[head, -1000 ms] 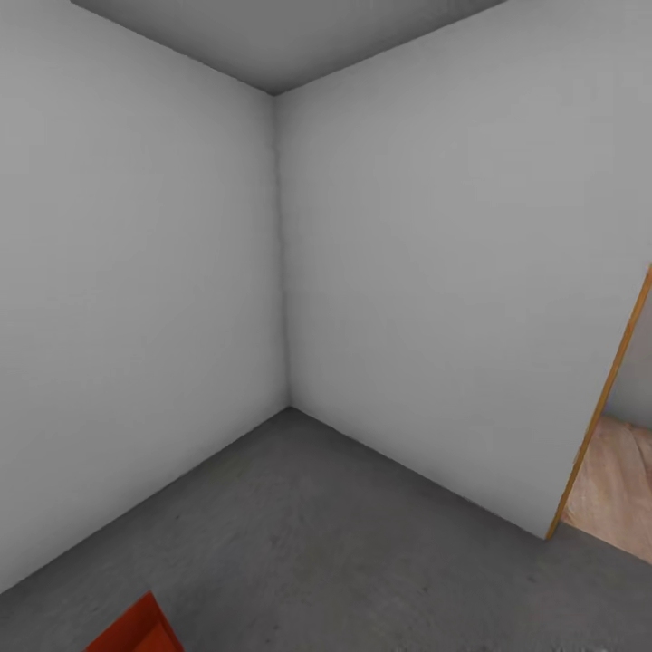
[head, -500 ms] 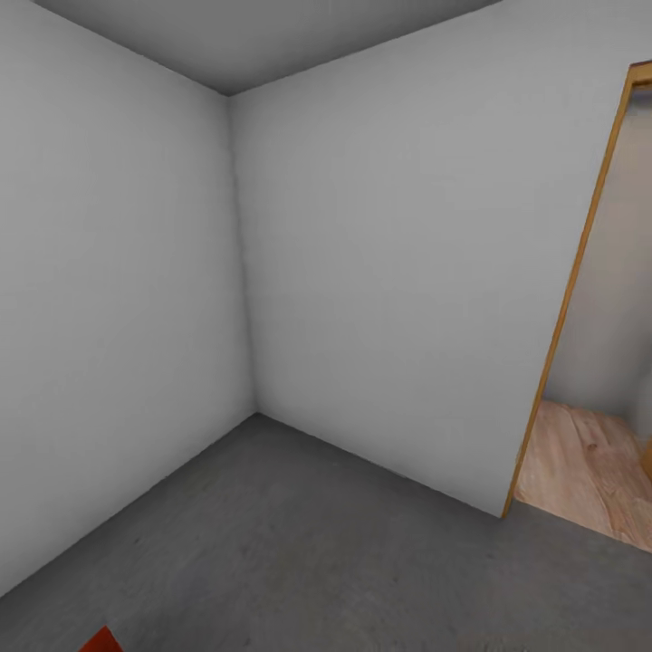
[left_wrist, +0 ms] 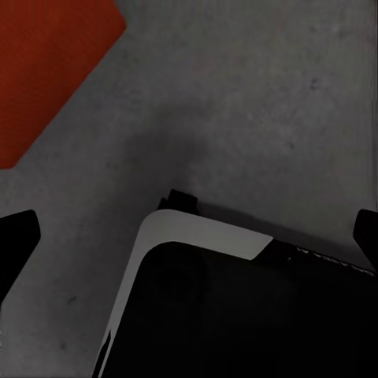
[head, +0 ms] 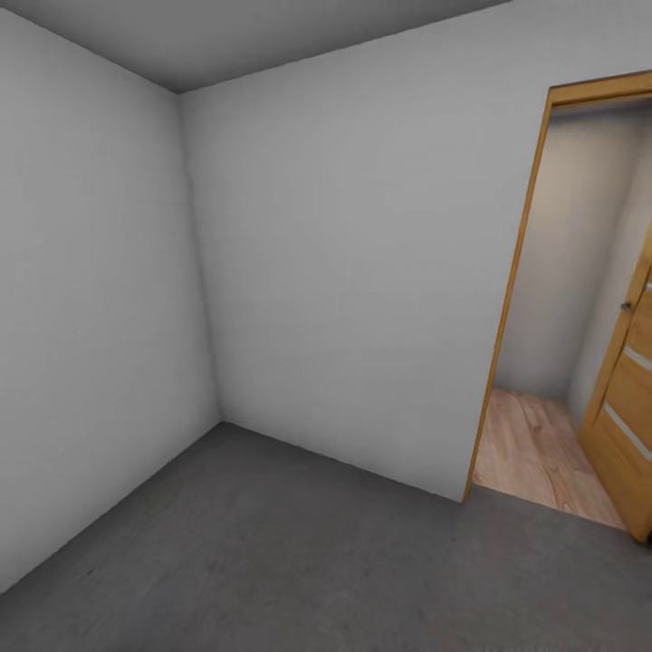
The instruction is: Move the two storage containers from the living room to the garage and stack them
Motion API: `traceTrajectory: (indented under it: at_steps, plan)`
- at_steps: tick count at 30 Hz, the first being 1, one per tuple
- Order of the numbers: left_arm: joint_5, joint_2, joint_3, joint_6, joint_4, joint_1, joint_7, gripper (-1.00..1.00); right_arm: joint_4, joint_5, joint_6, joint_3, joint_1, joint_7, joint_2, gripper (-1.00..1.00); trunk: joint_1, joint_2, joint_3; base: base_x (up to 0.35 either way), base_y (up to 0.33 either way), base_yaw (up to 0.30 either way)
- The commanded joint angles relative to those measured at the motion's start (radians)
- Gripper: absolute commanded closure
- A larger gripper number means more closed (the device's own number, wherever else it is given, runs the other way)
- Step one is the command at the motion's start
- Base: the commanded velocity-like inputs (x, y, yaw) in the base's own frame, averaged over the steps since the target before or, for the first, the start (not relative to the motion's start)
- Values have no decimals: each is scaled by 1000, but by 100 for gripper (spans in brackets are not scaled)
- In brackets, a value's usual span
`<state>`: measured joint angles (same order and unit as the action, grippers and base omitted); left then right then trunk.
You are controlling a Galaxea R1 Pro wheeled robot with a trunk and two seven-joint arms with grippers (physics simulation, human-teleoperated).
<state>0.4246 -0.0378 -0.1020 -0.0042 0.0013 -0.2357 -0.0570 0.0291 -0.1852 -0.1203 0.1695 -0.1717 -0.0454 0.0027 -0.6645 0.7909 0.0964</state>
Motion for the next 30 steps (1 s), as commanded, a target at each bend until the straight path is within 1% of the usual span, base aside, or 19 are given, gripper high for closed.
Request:
traceTrajectory:
  at_steps: [1,17,30]
  plan:
    - [8,0,-8,0,0,-1,-2,-100,3,-10,-6,8,-2,-1,0,-100,0,1,1,0,0,-274]
    - [8,1,-9,-1,0,-1,-2,-100,3,-10,-6,8,-2,-1,0,-100,0,1,-8,0,0,-274]
    - [7,7,-10,-3,-1,-1,-1,-100,3,-9,-6,8,-2,0,1,-100,0,1,-15,0,0,-274]
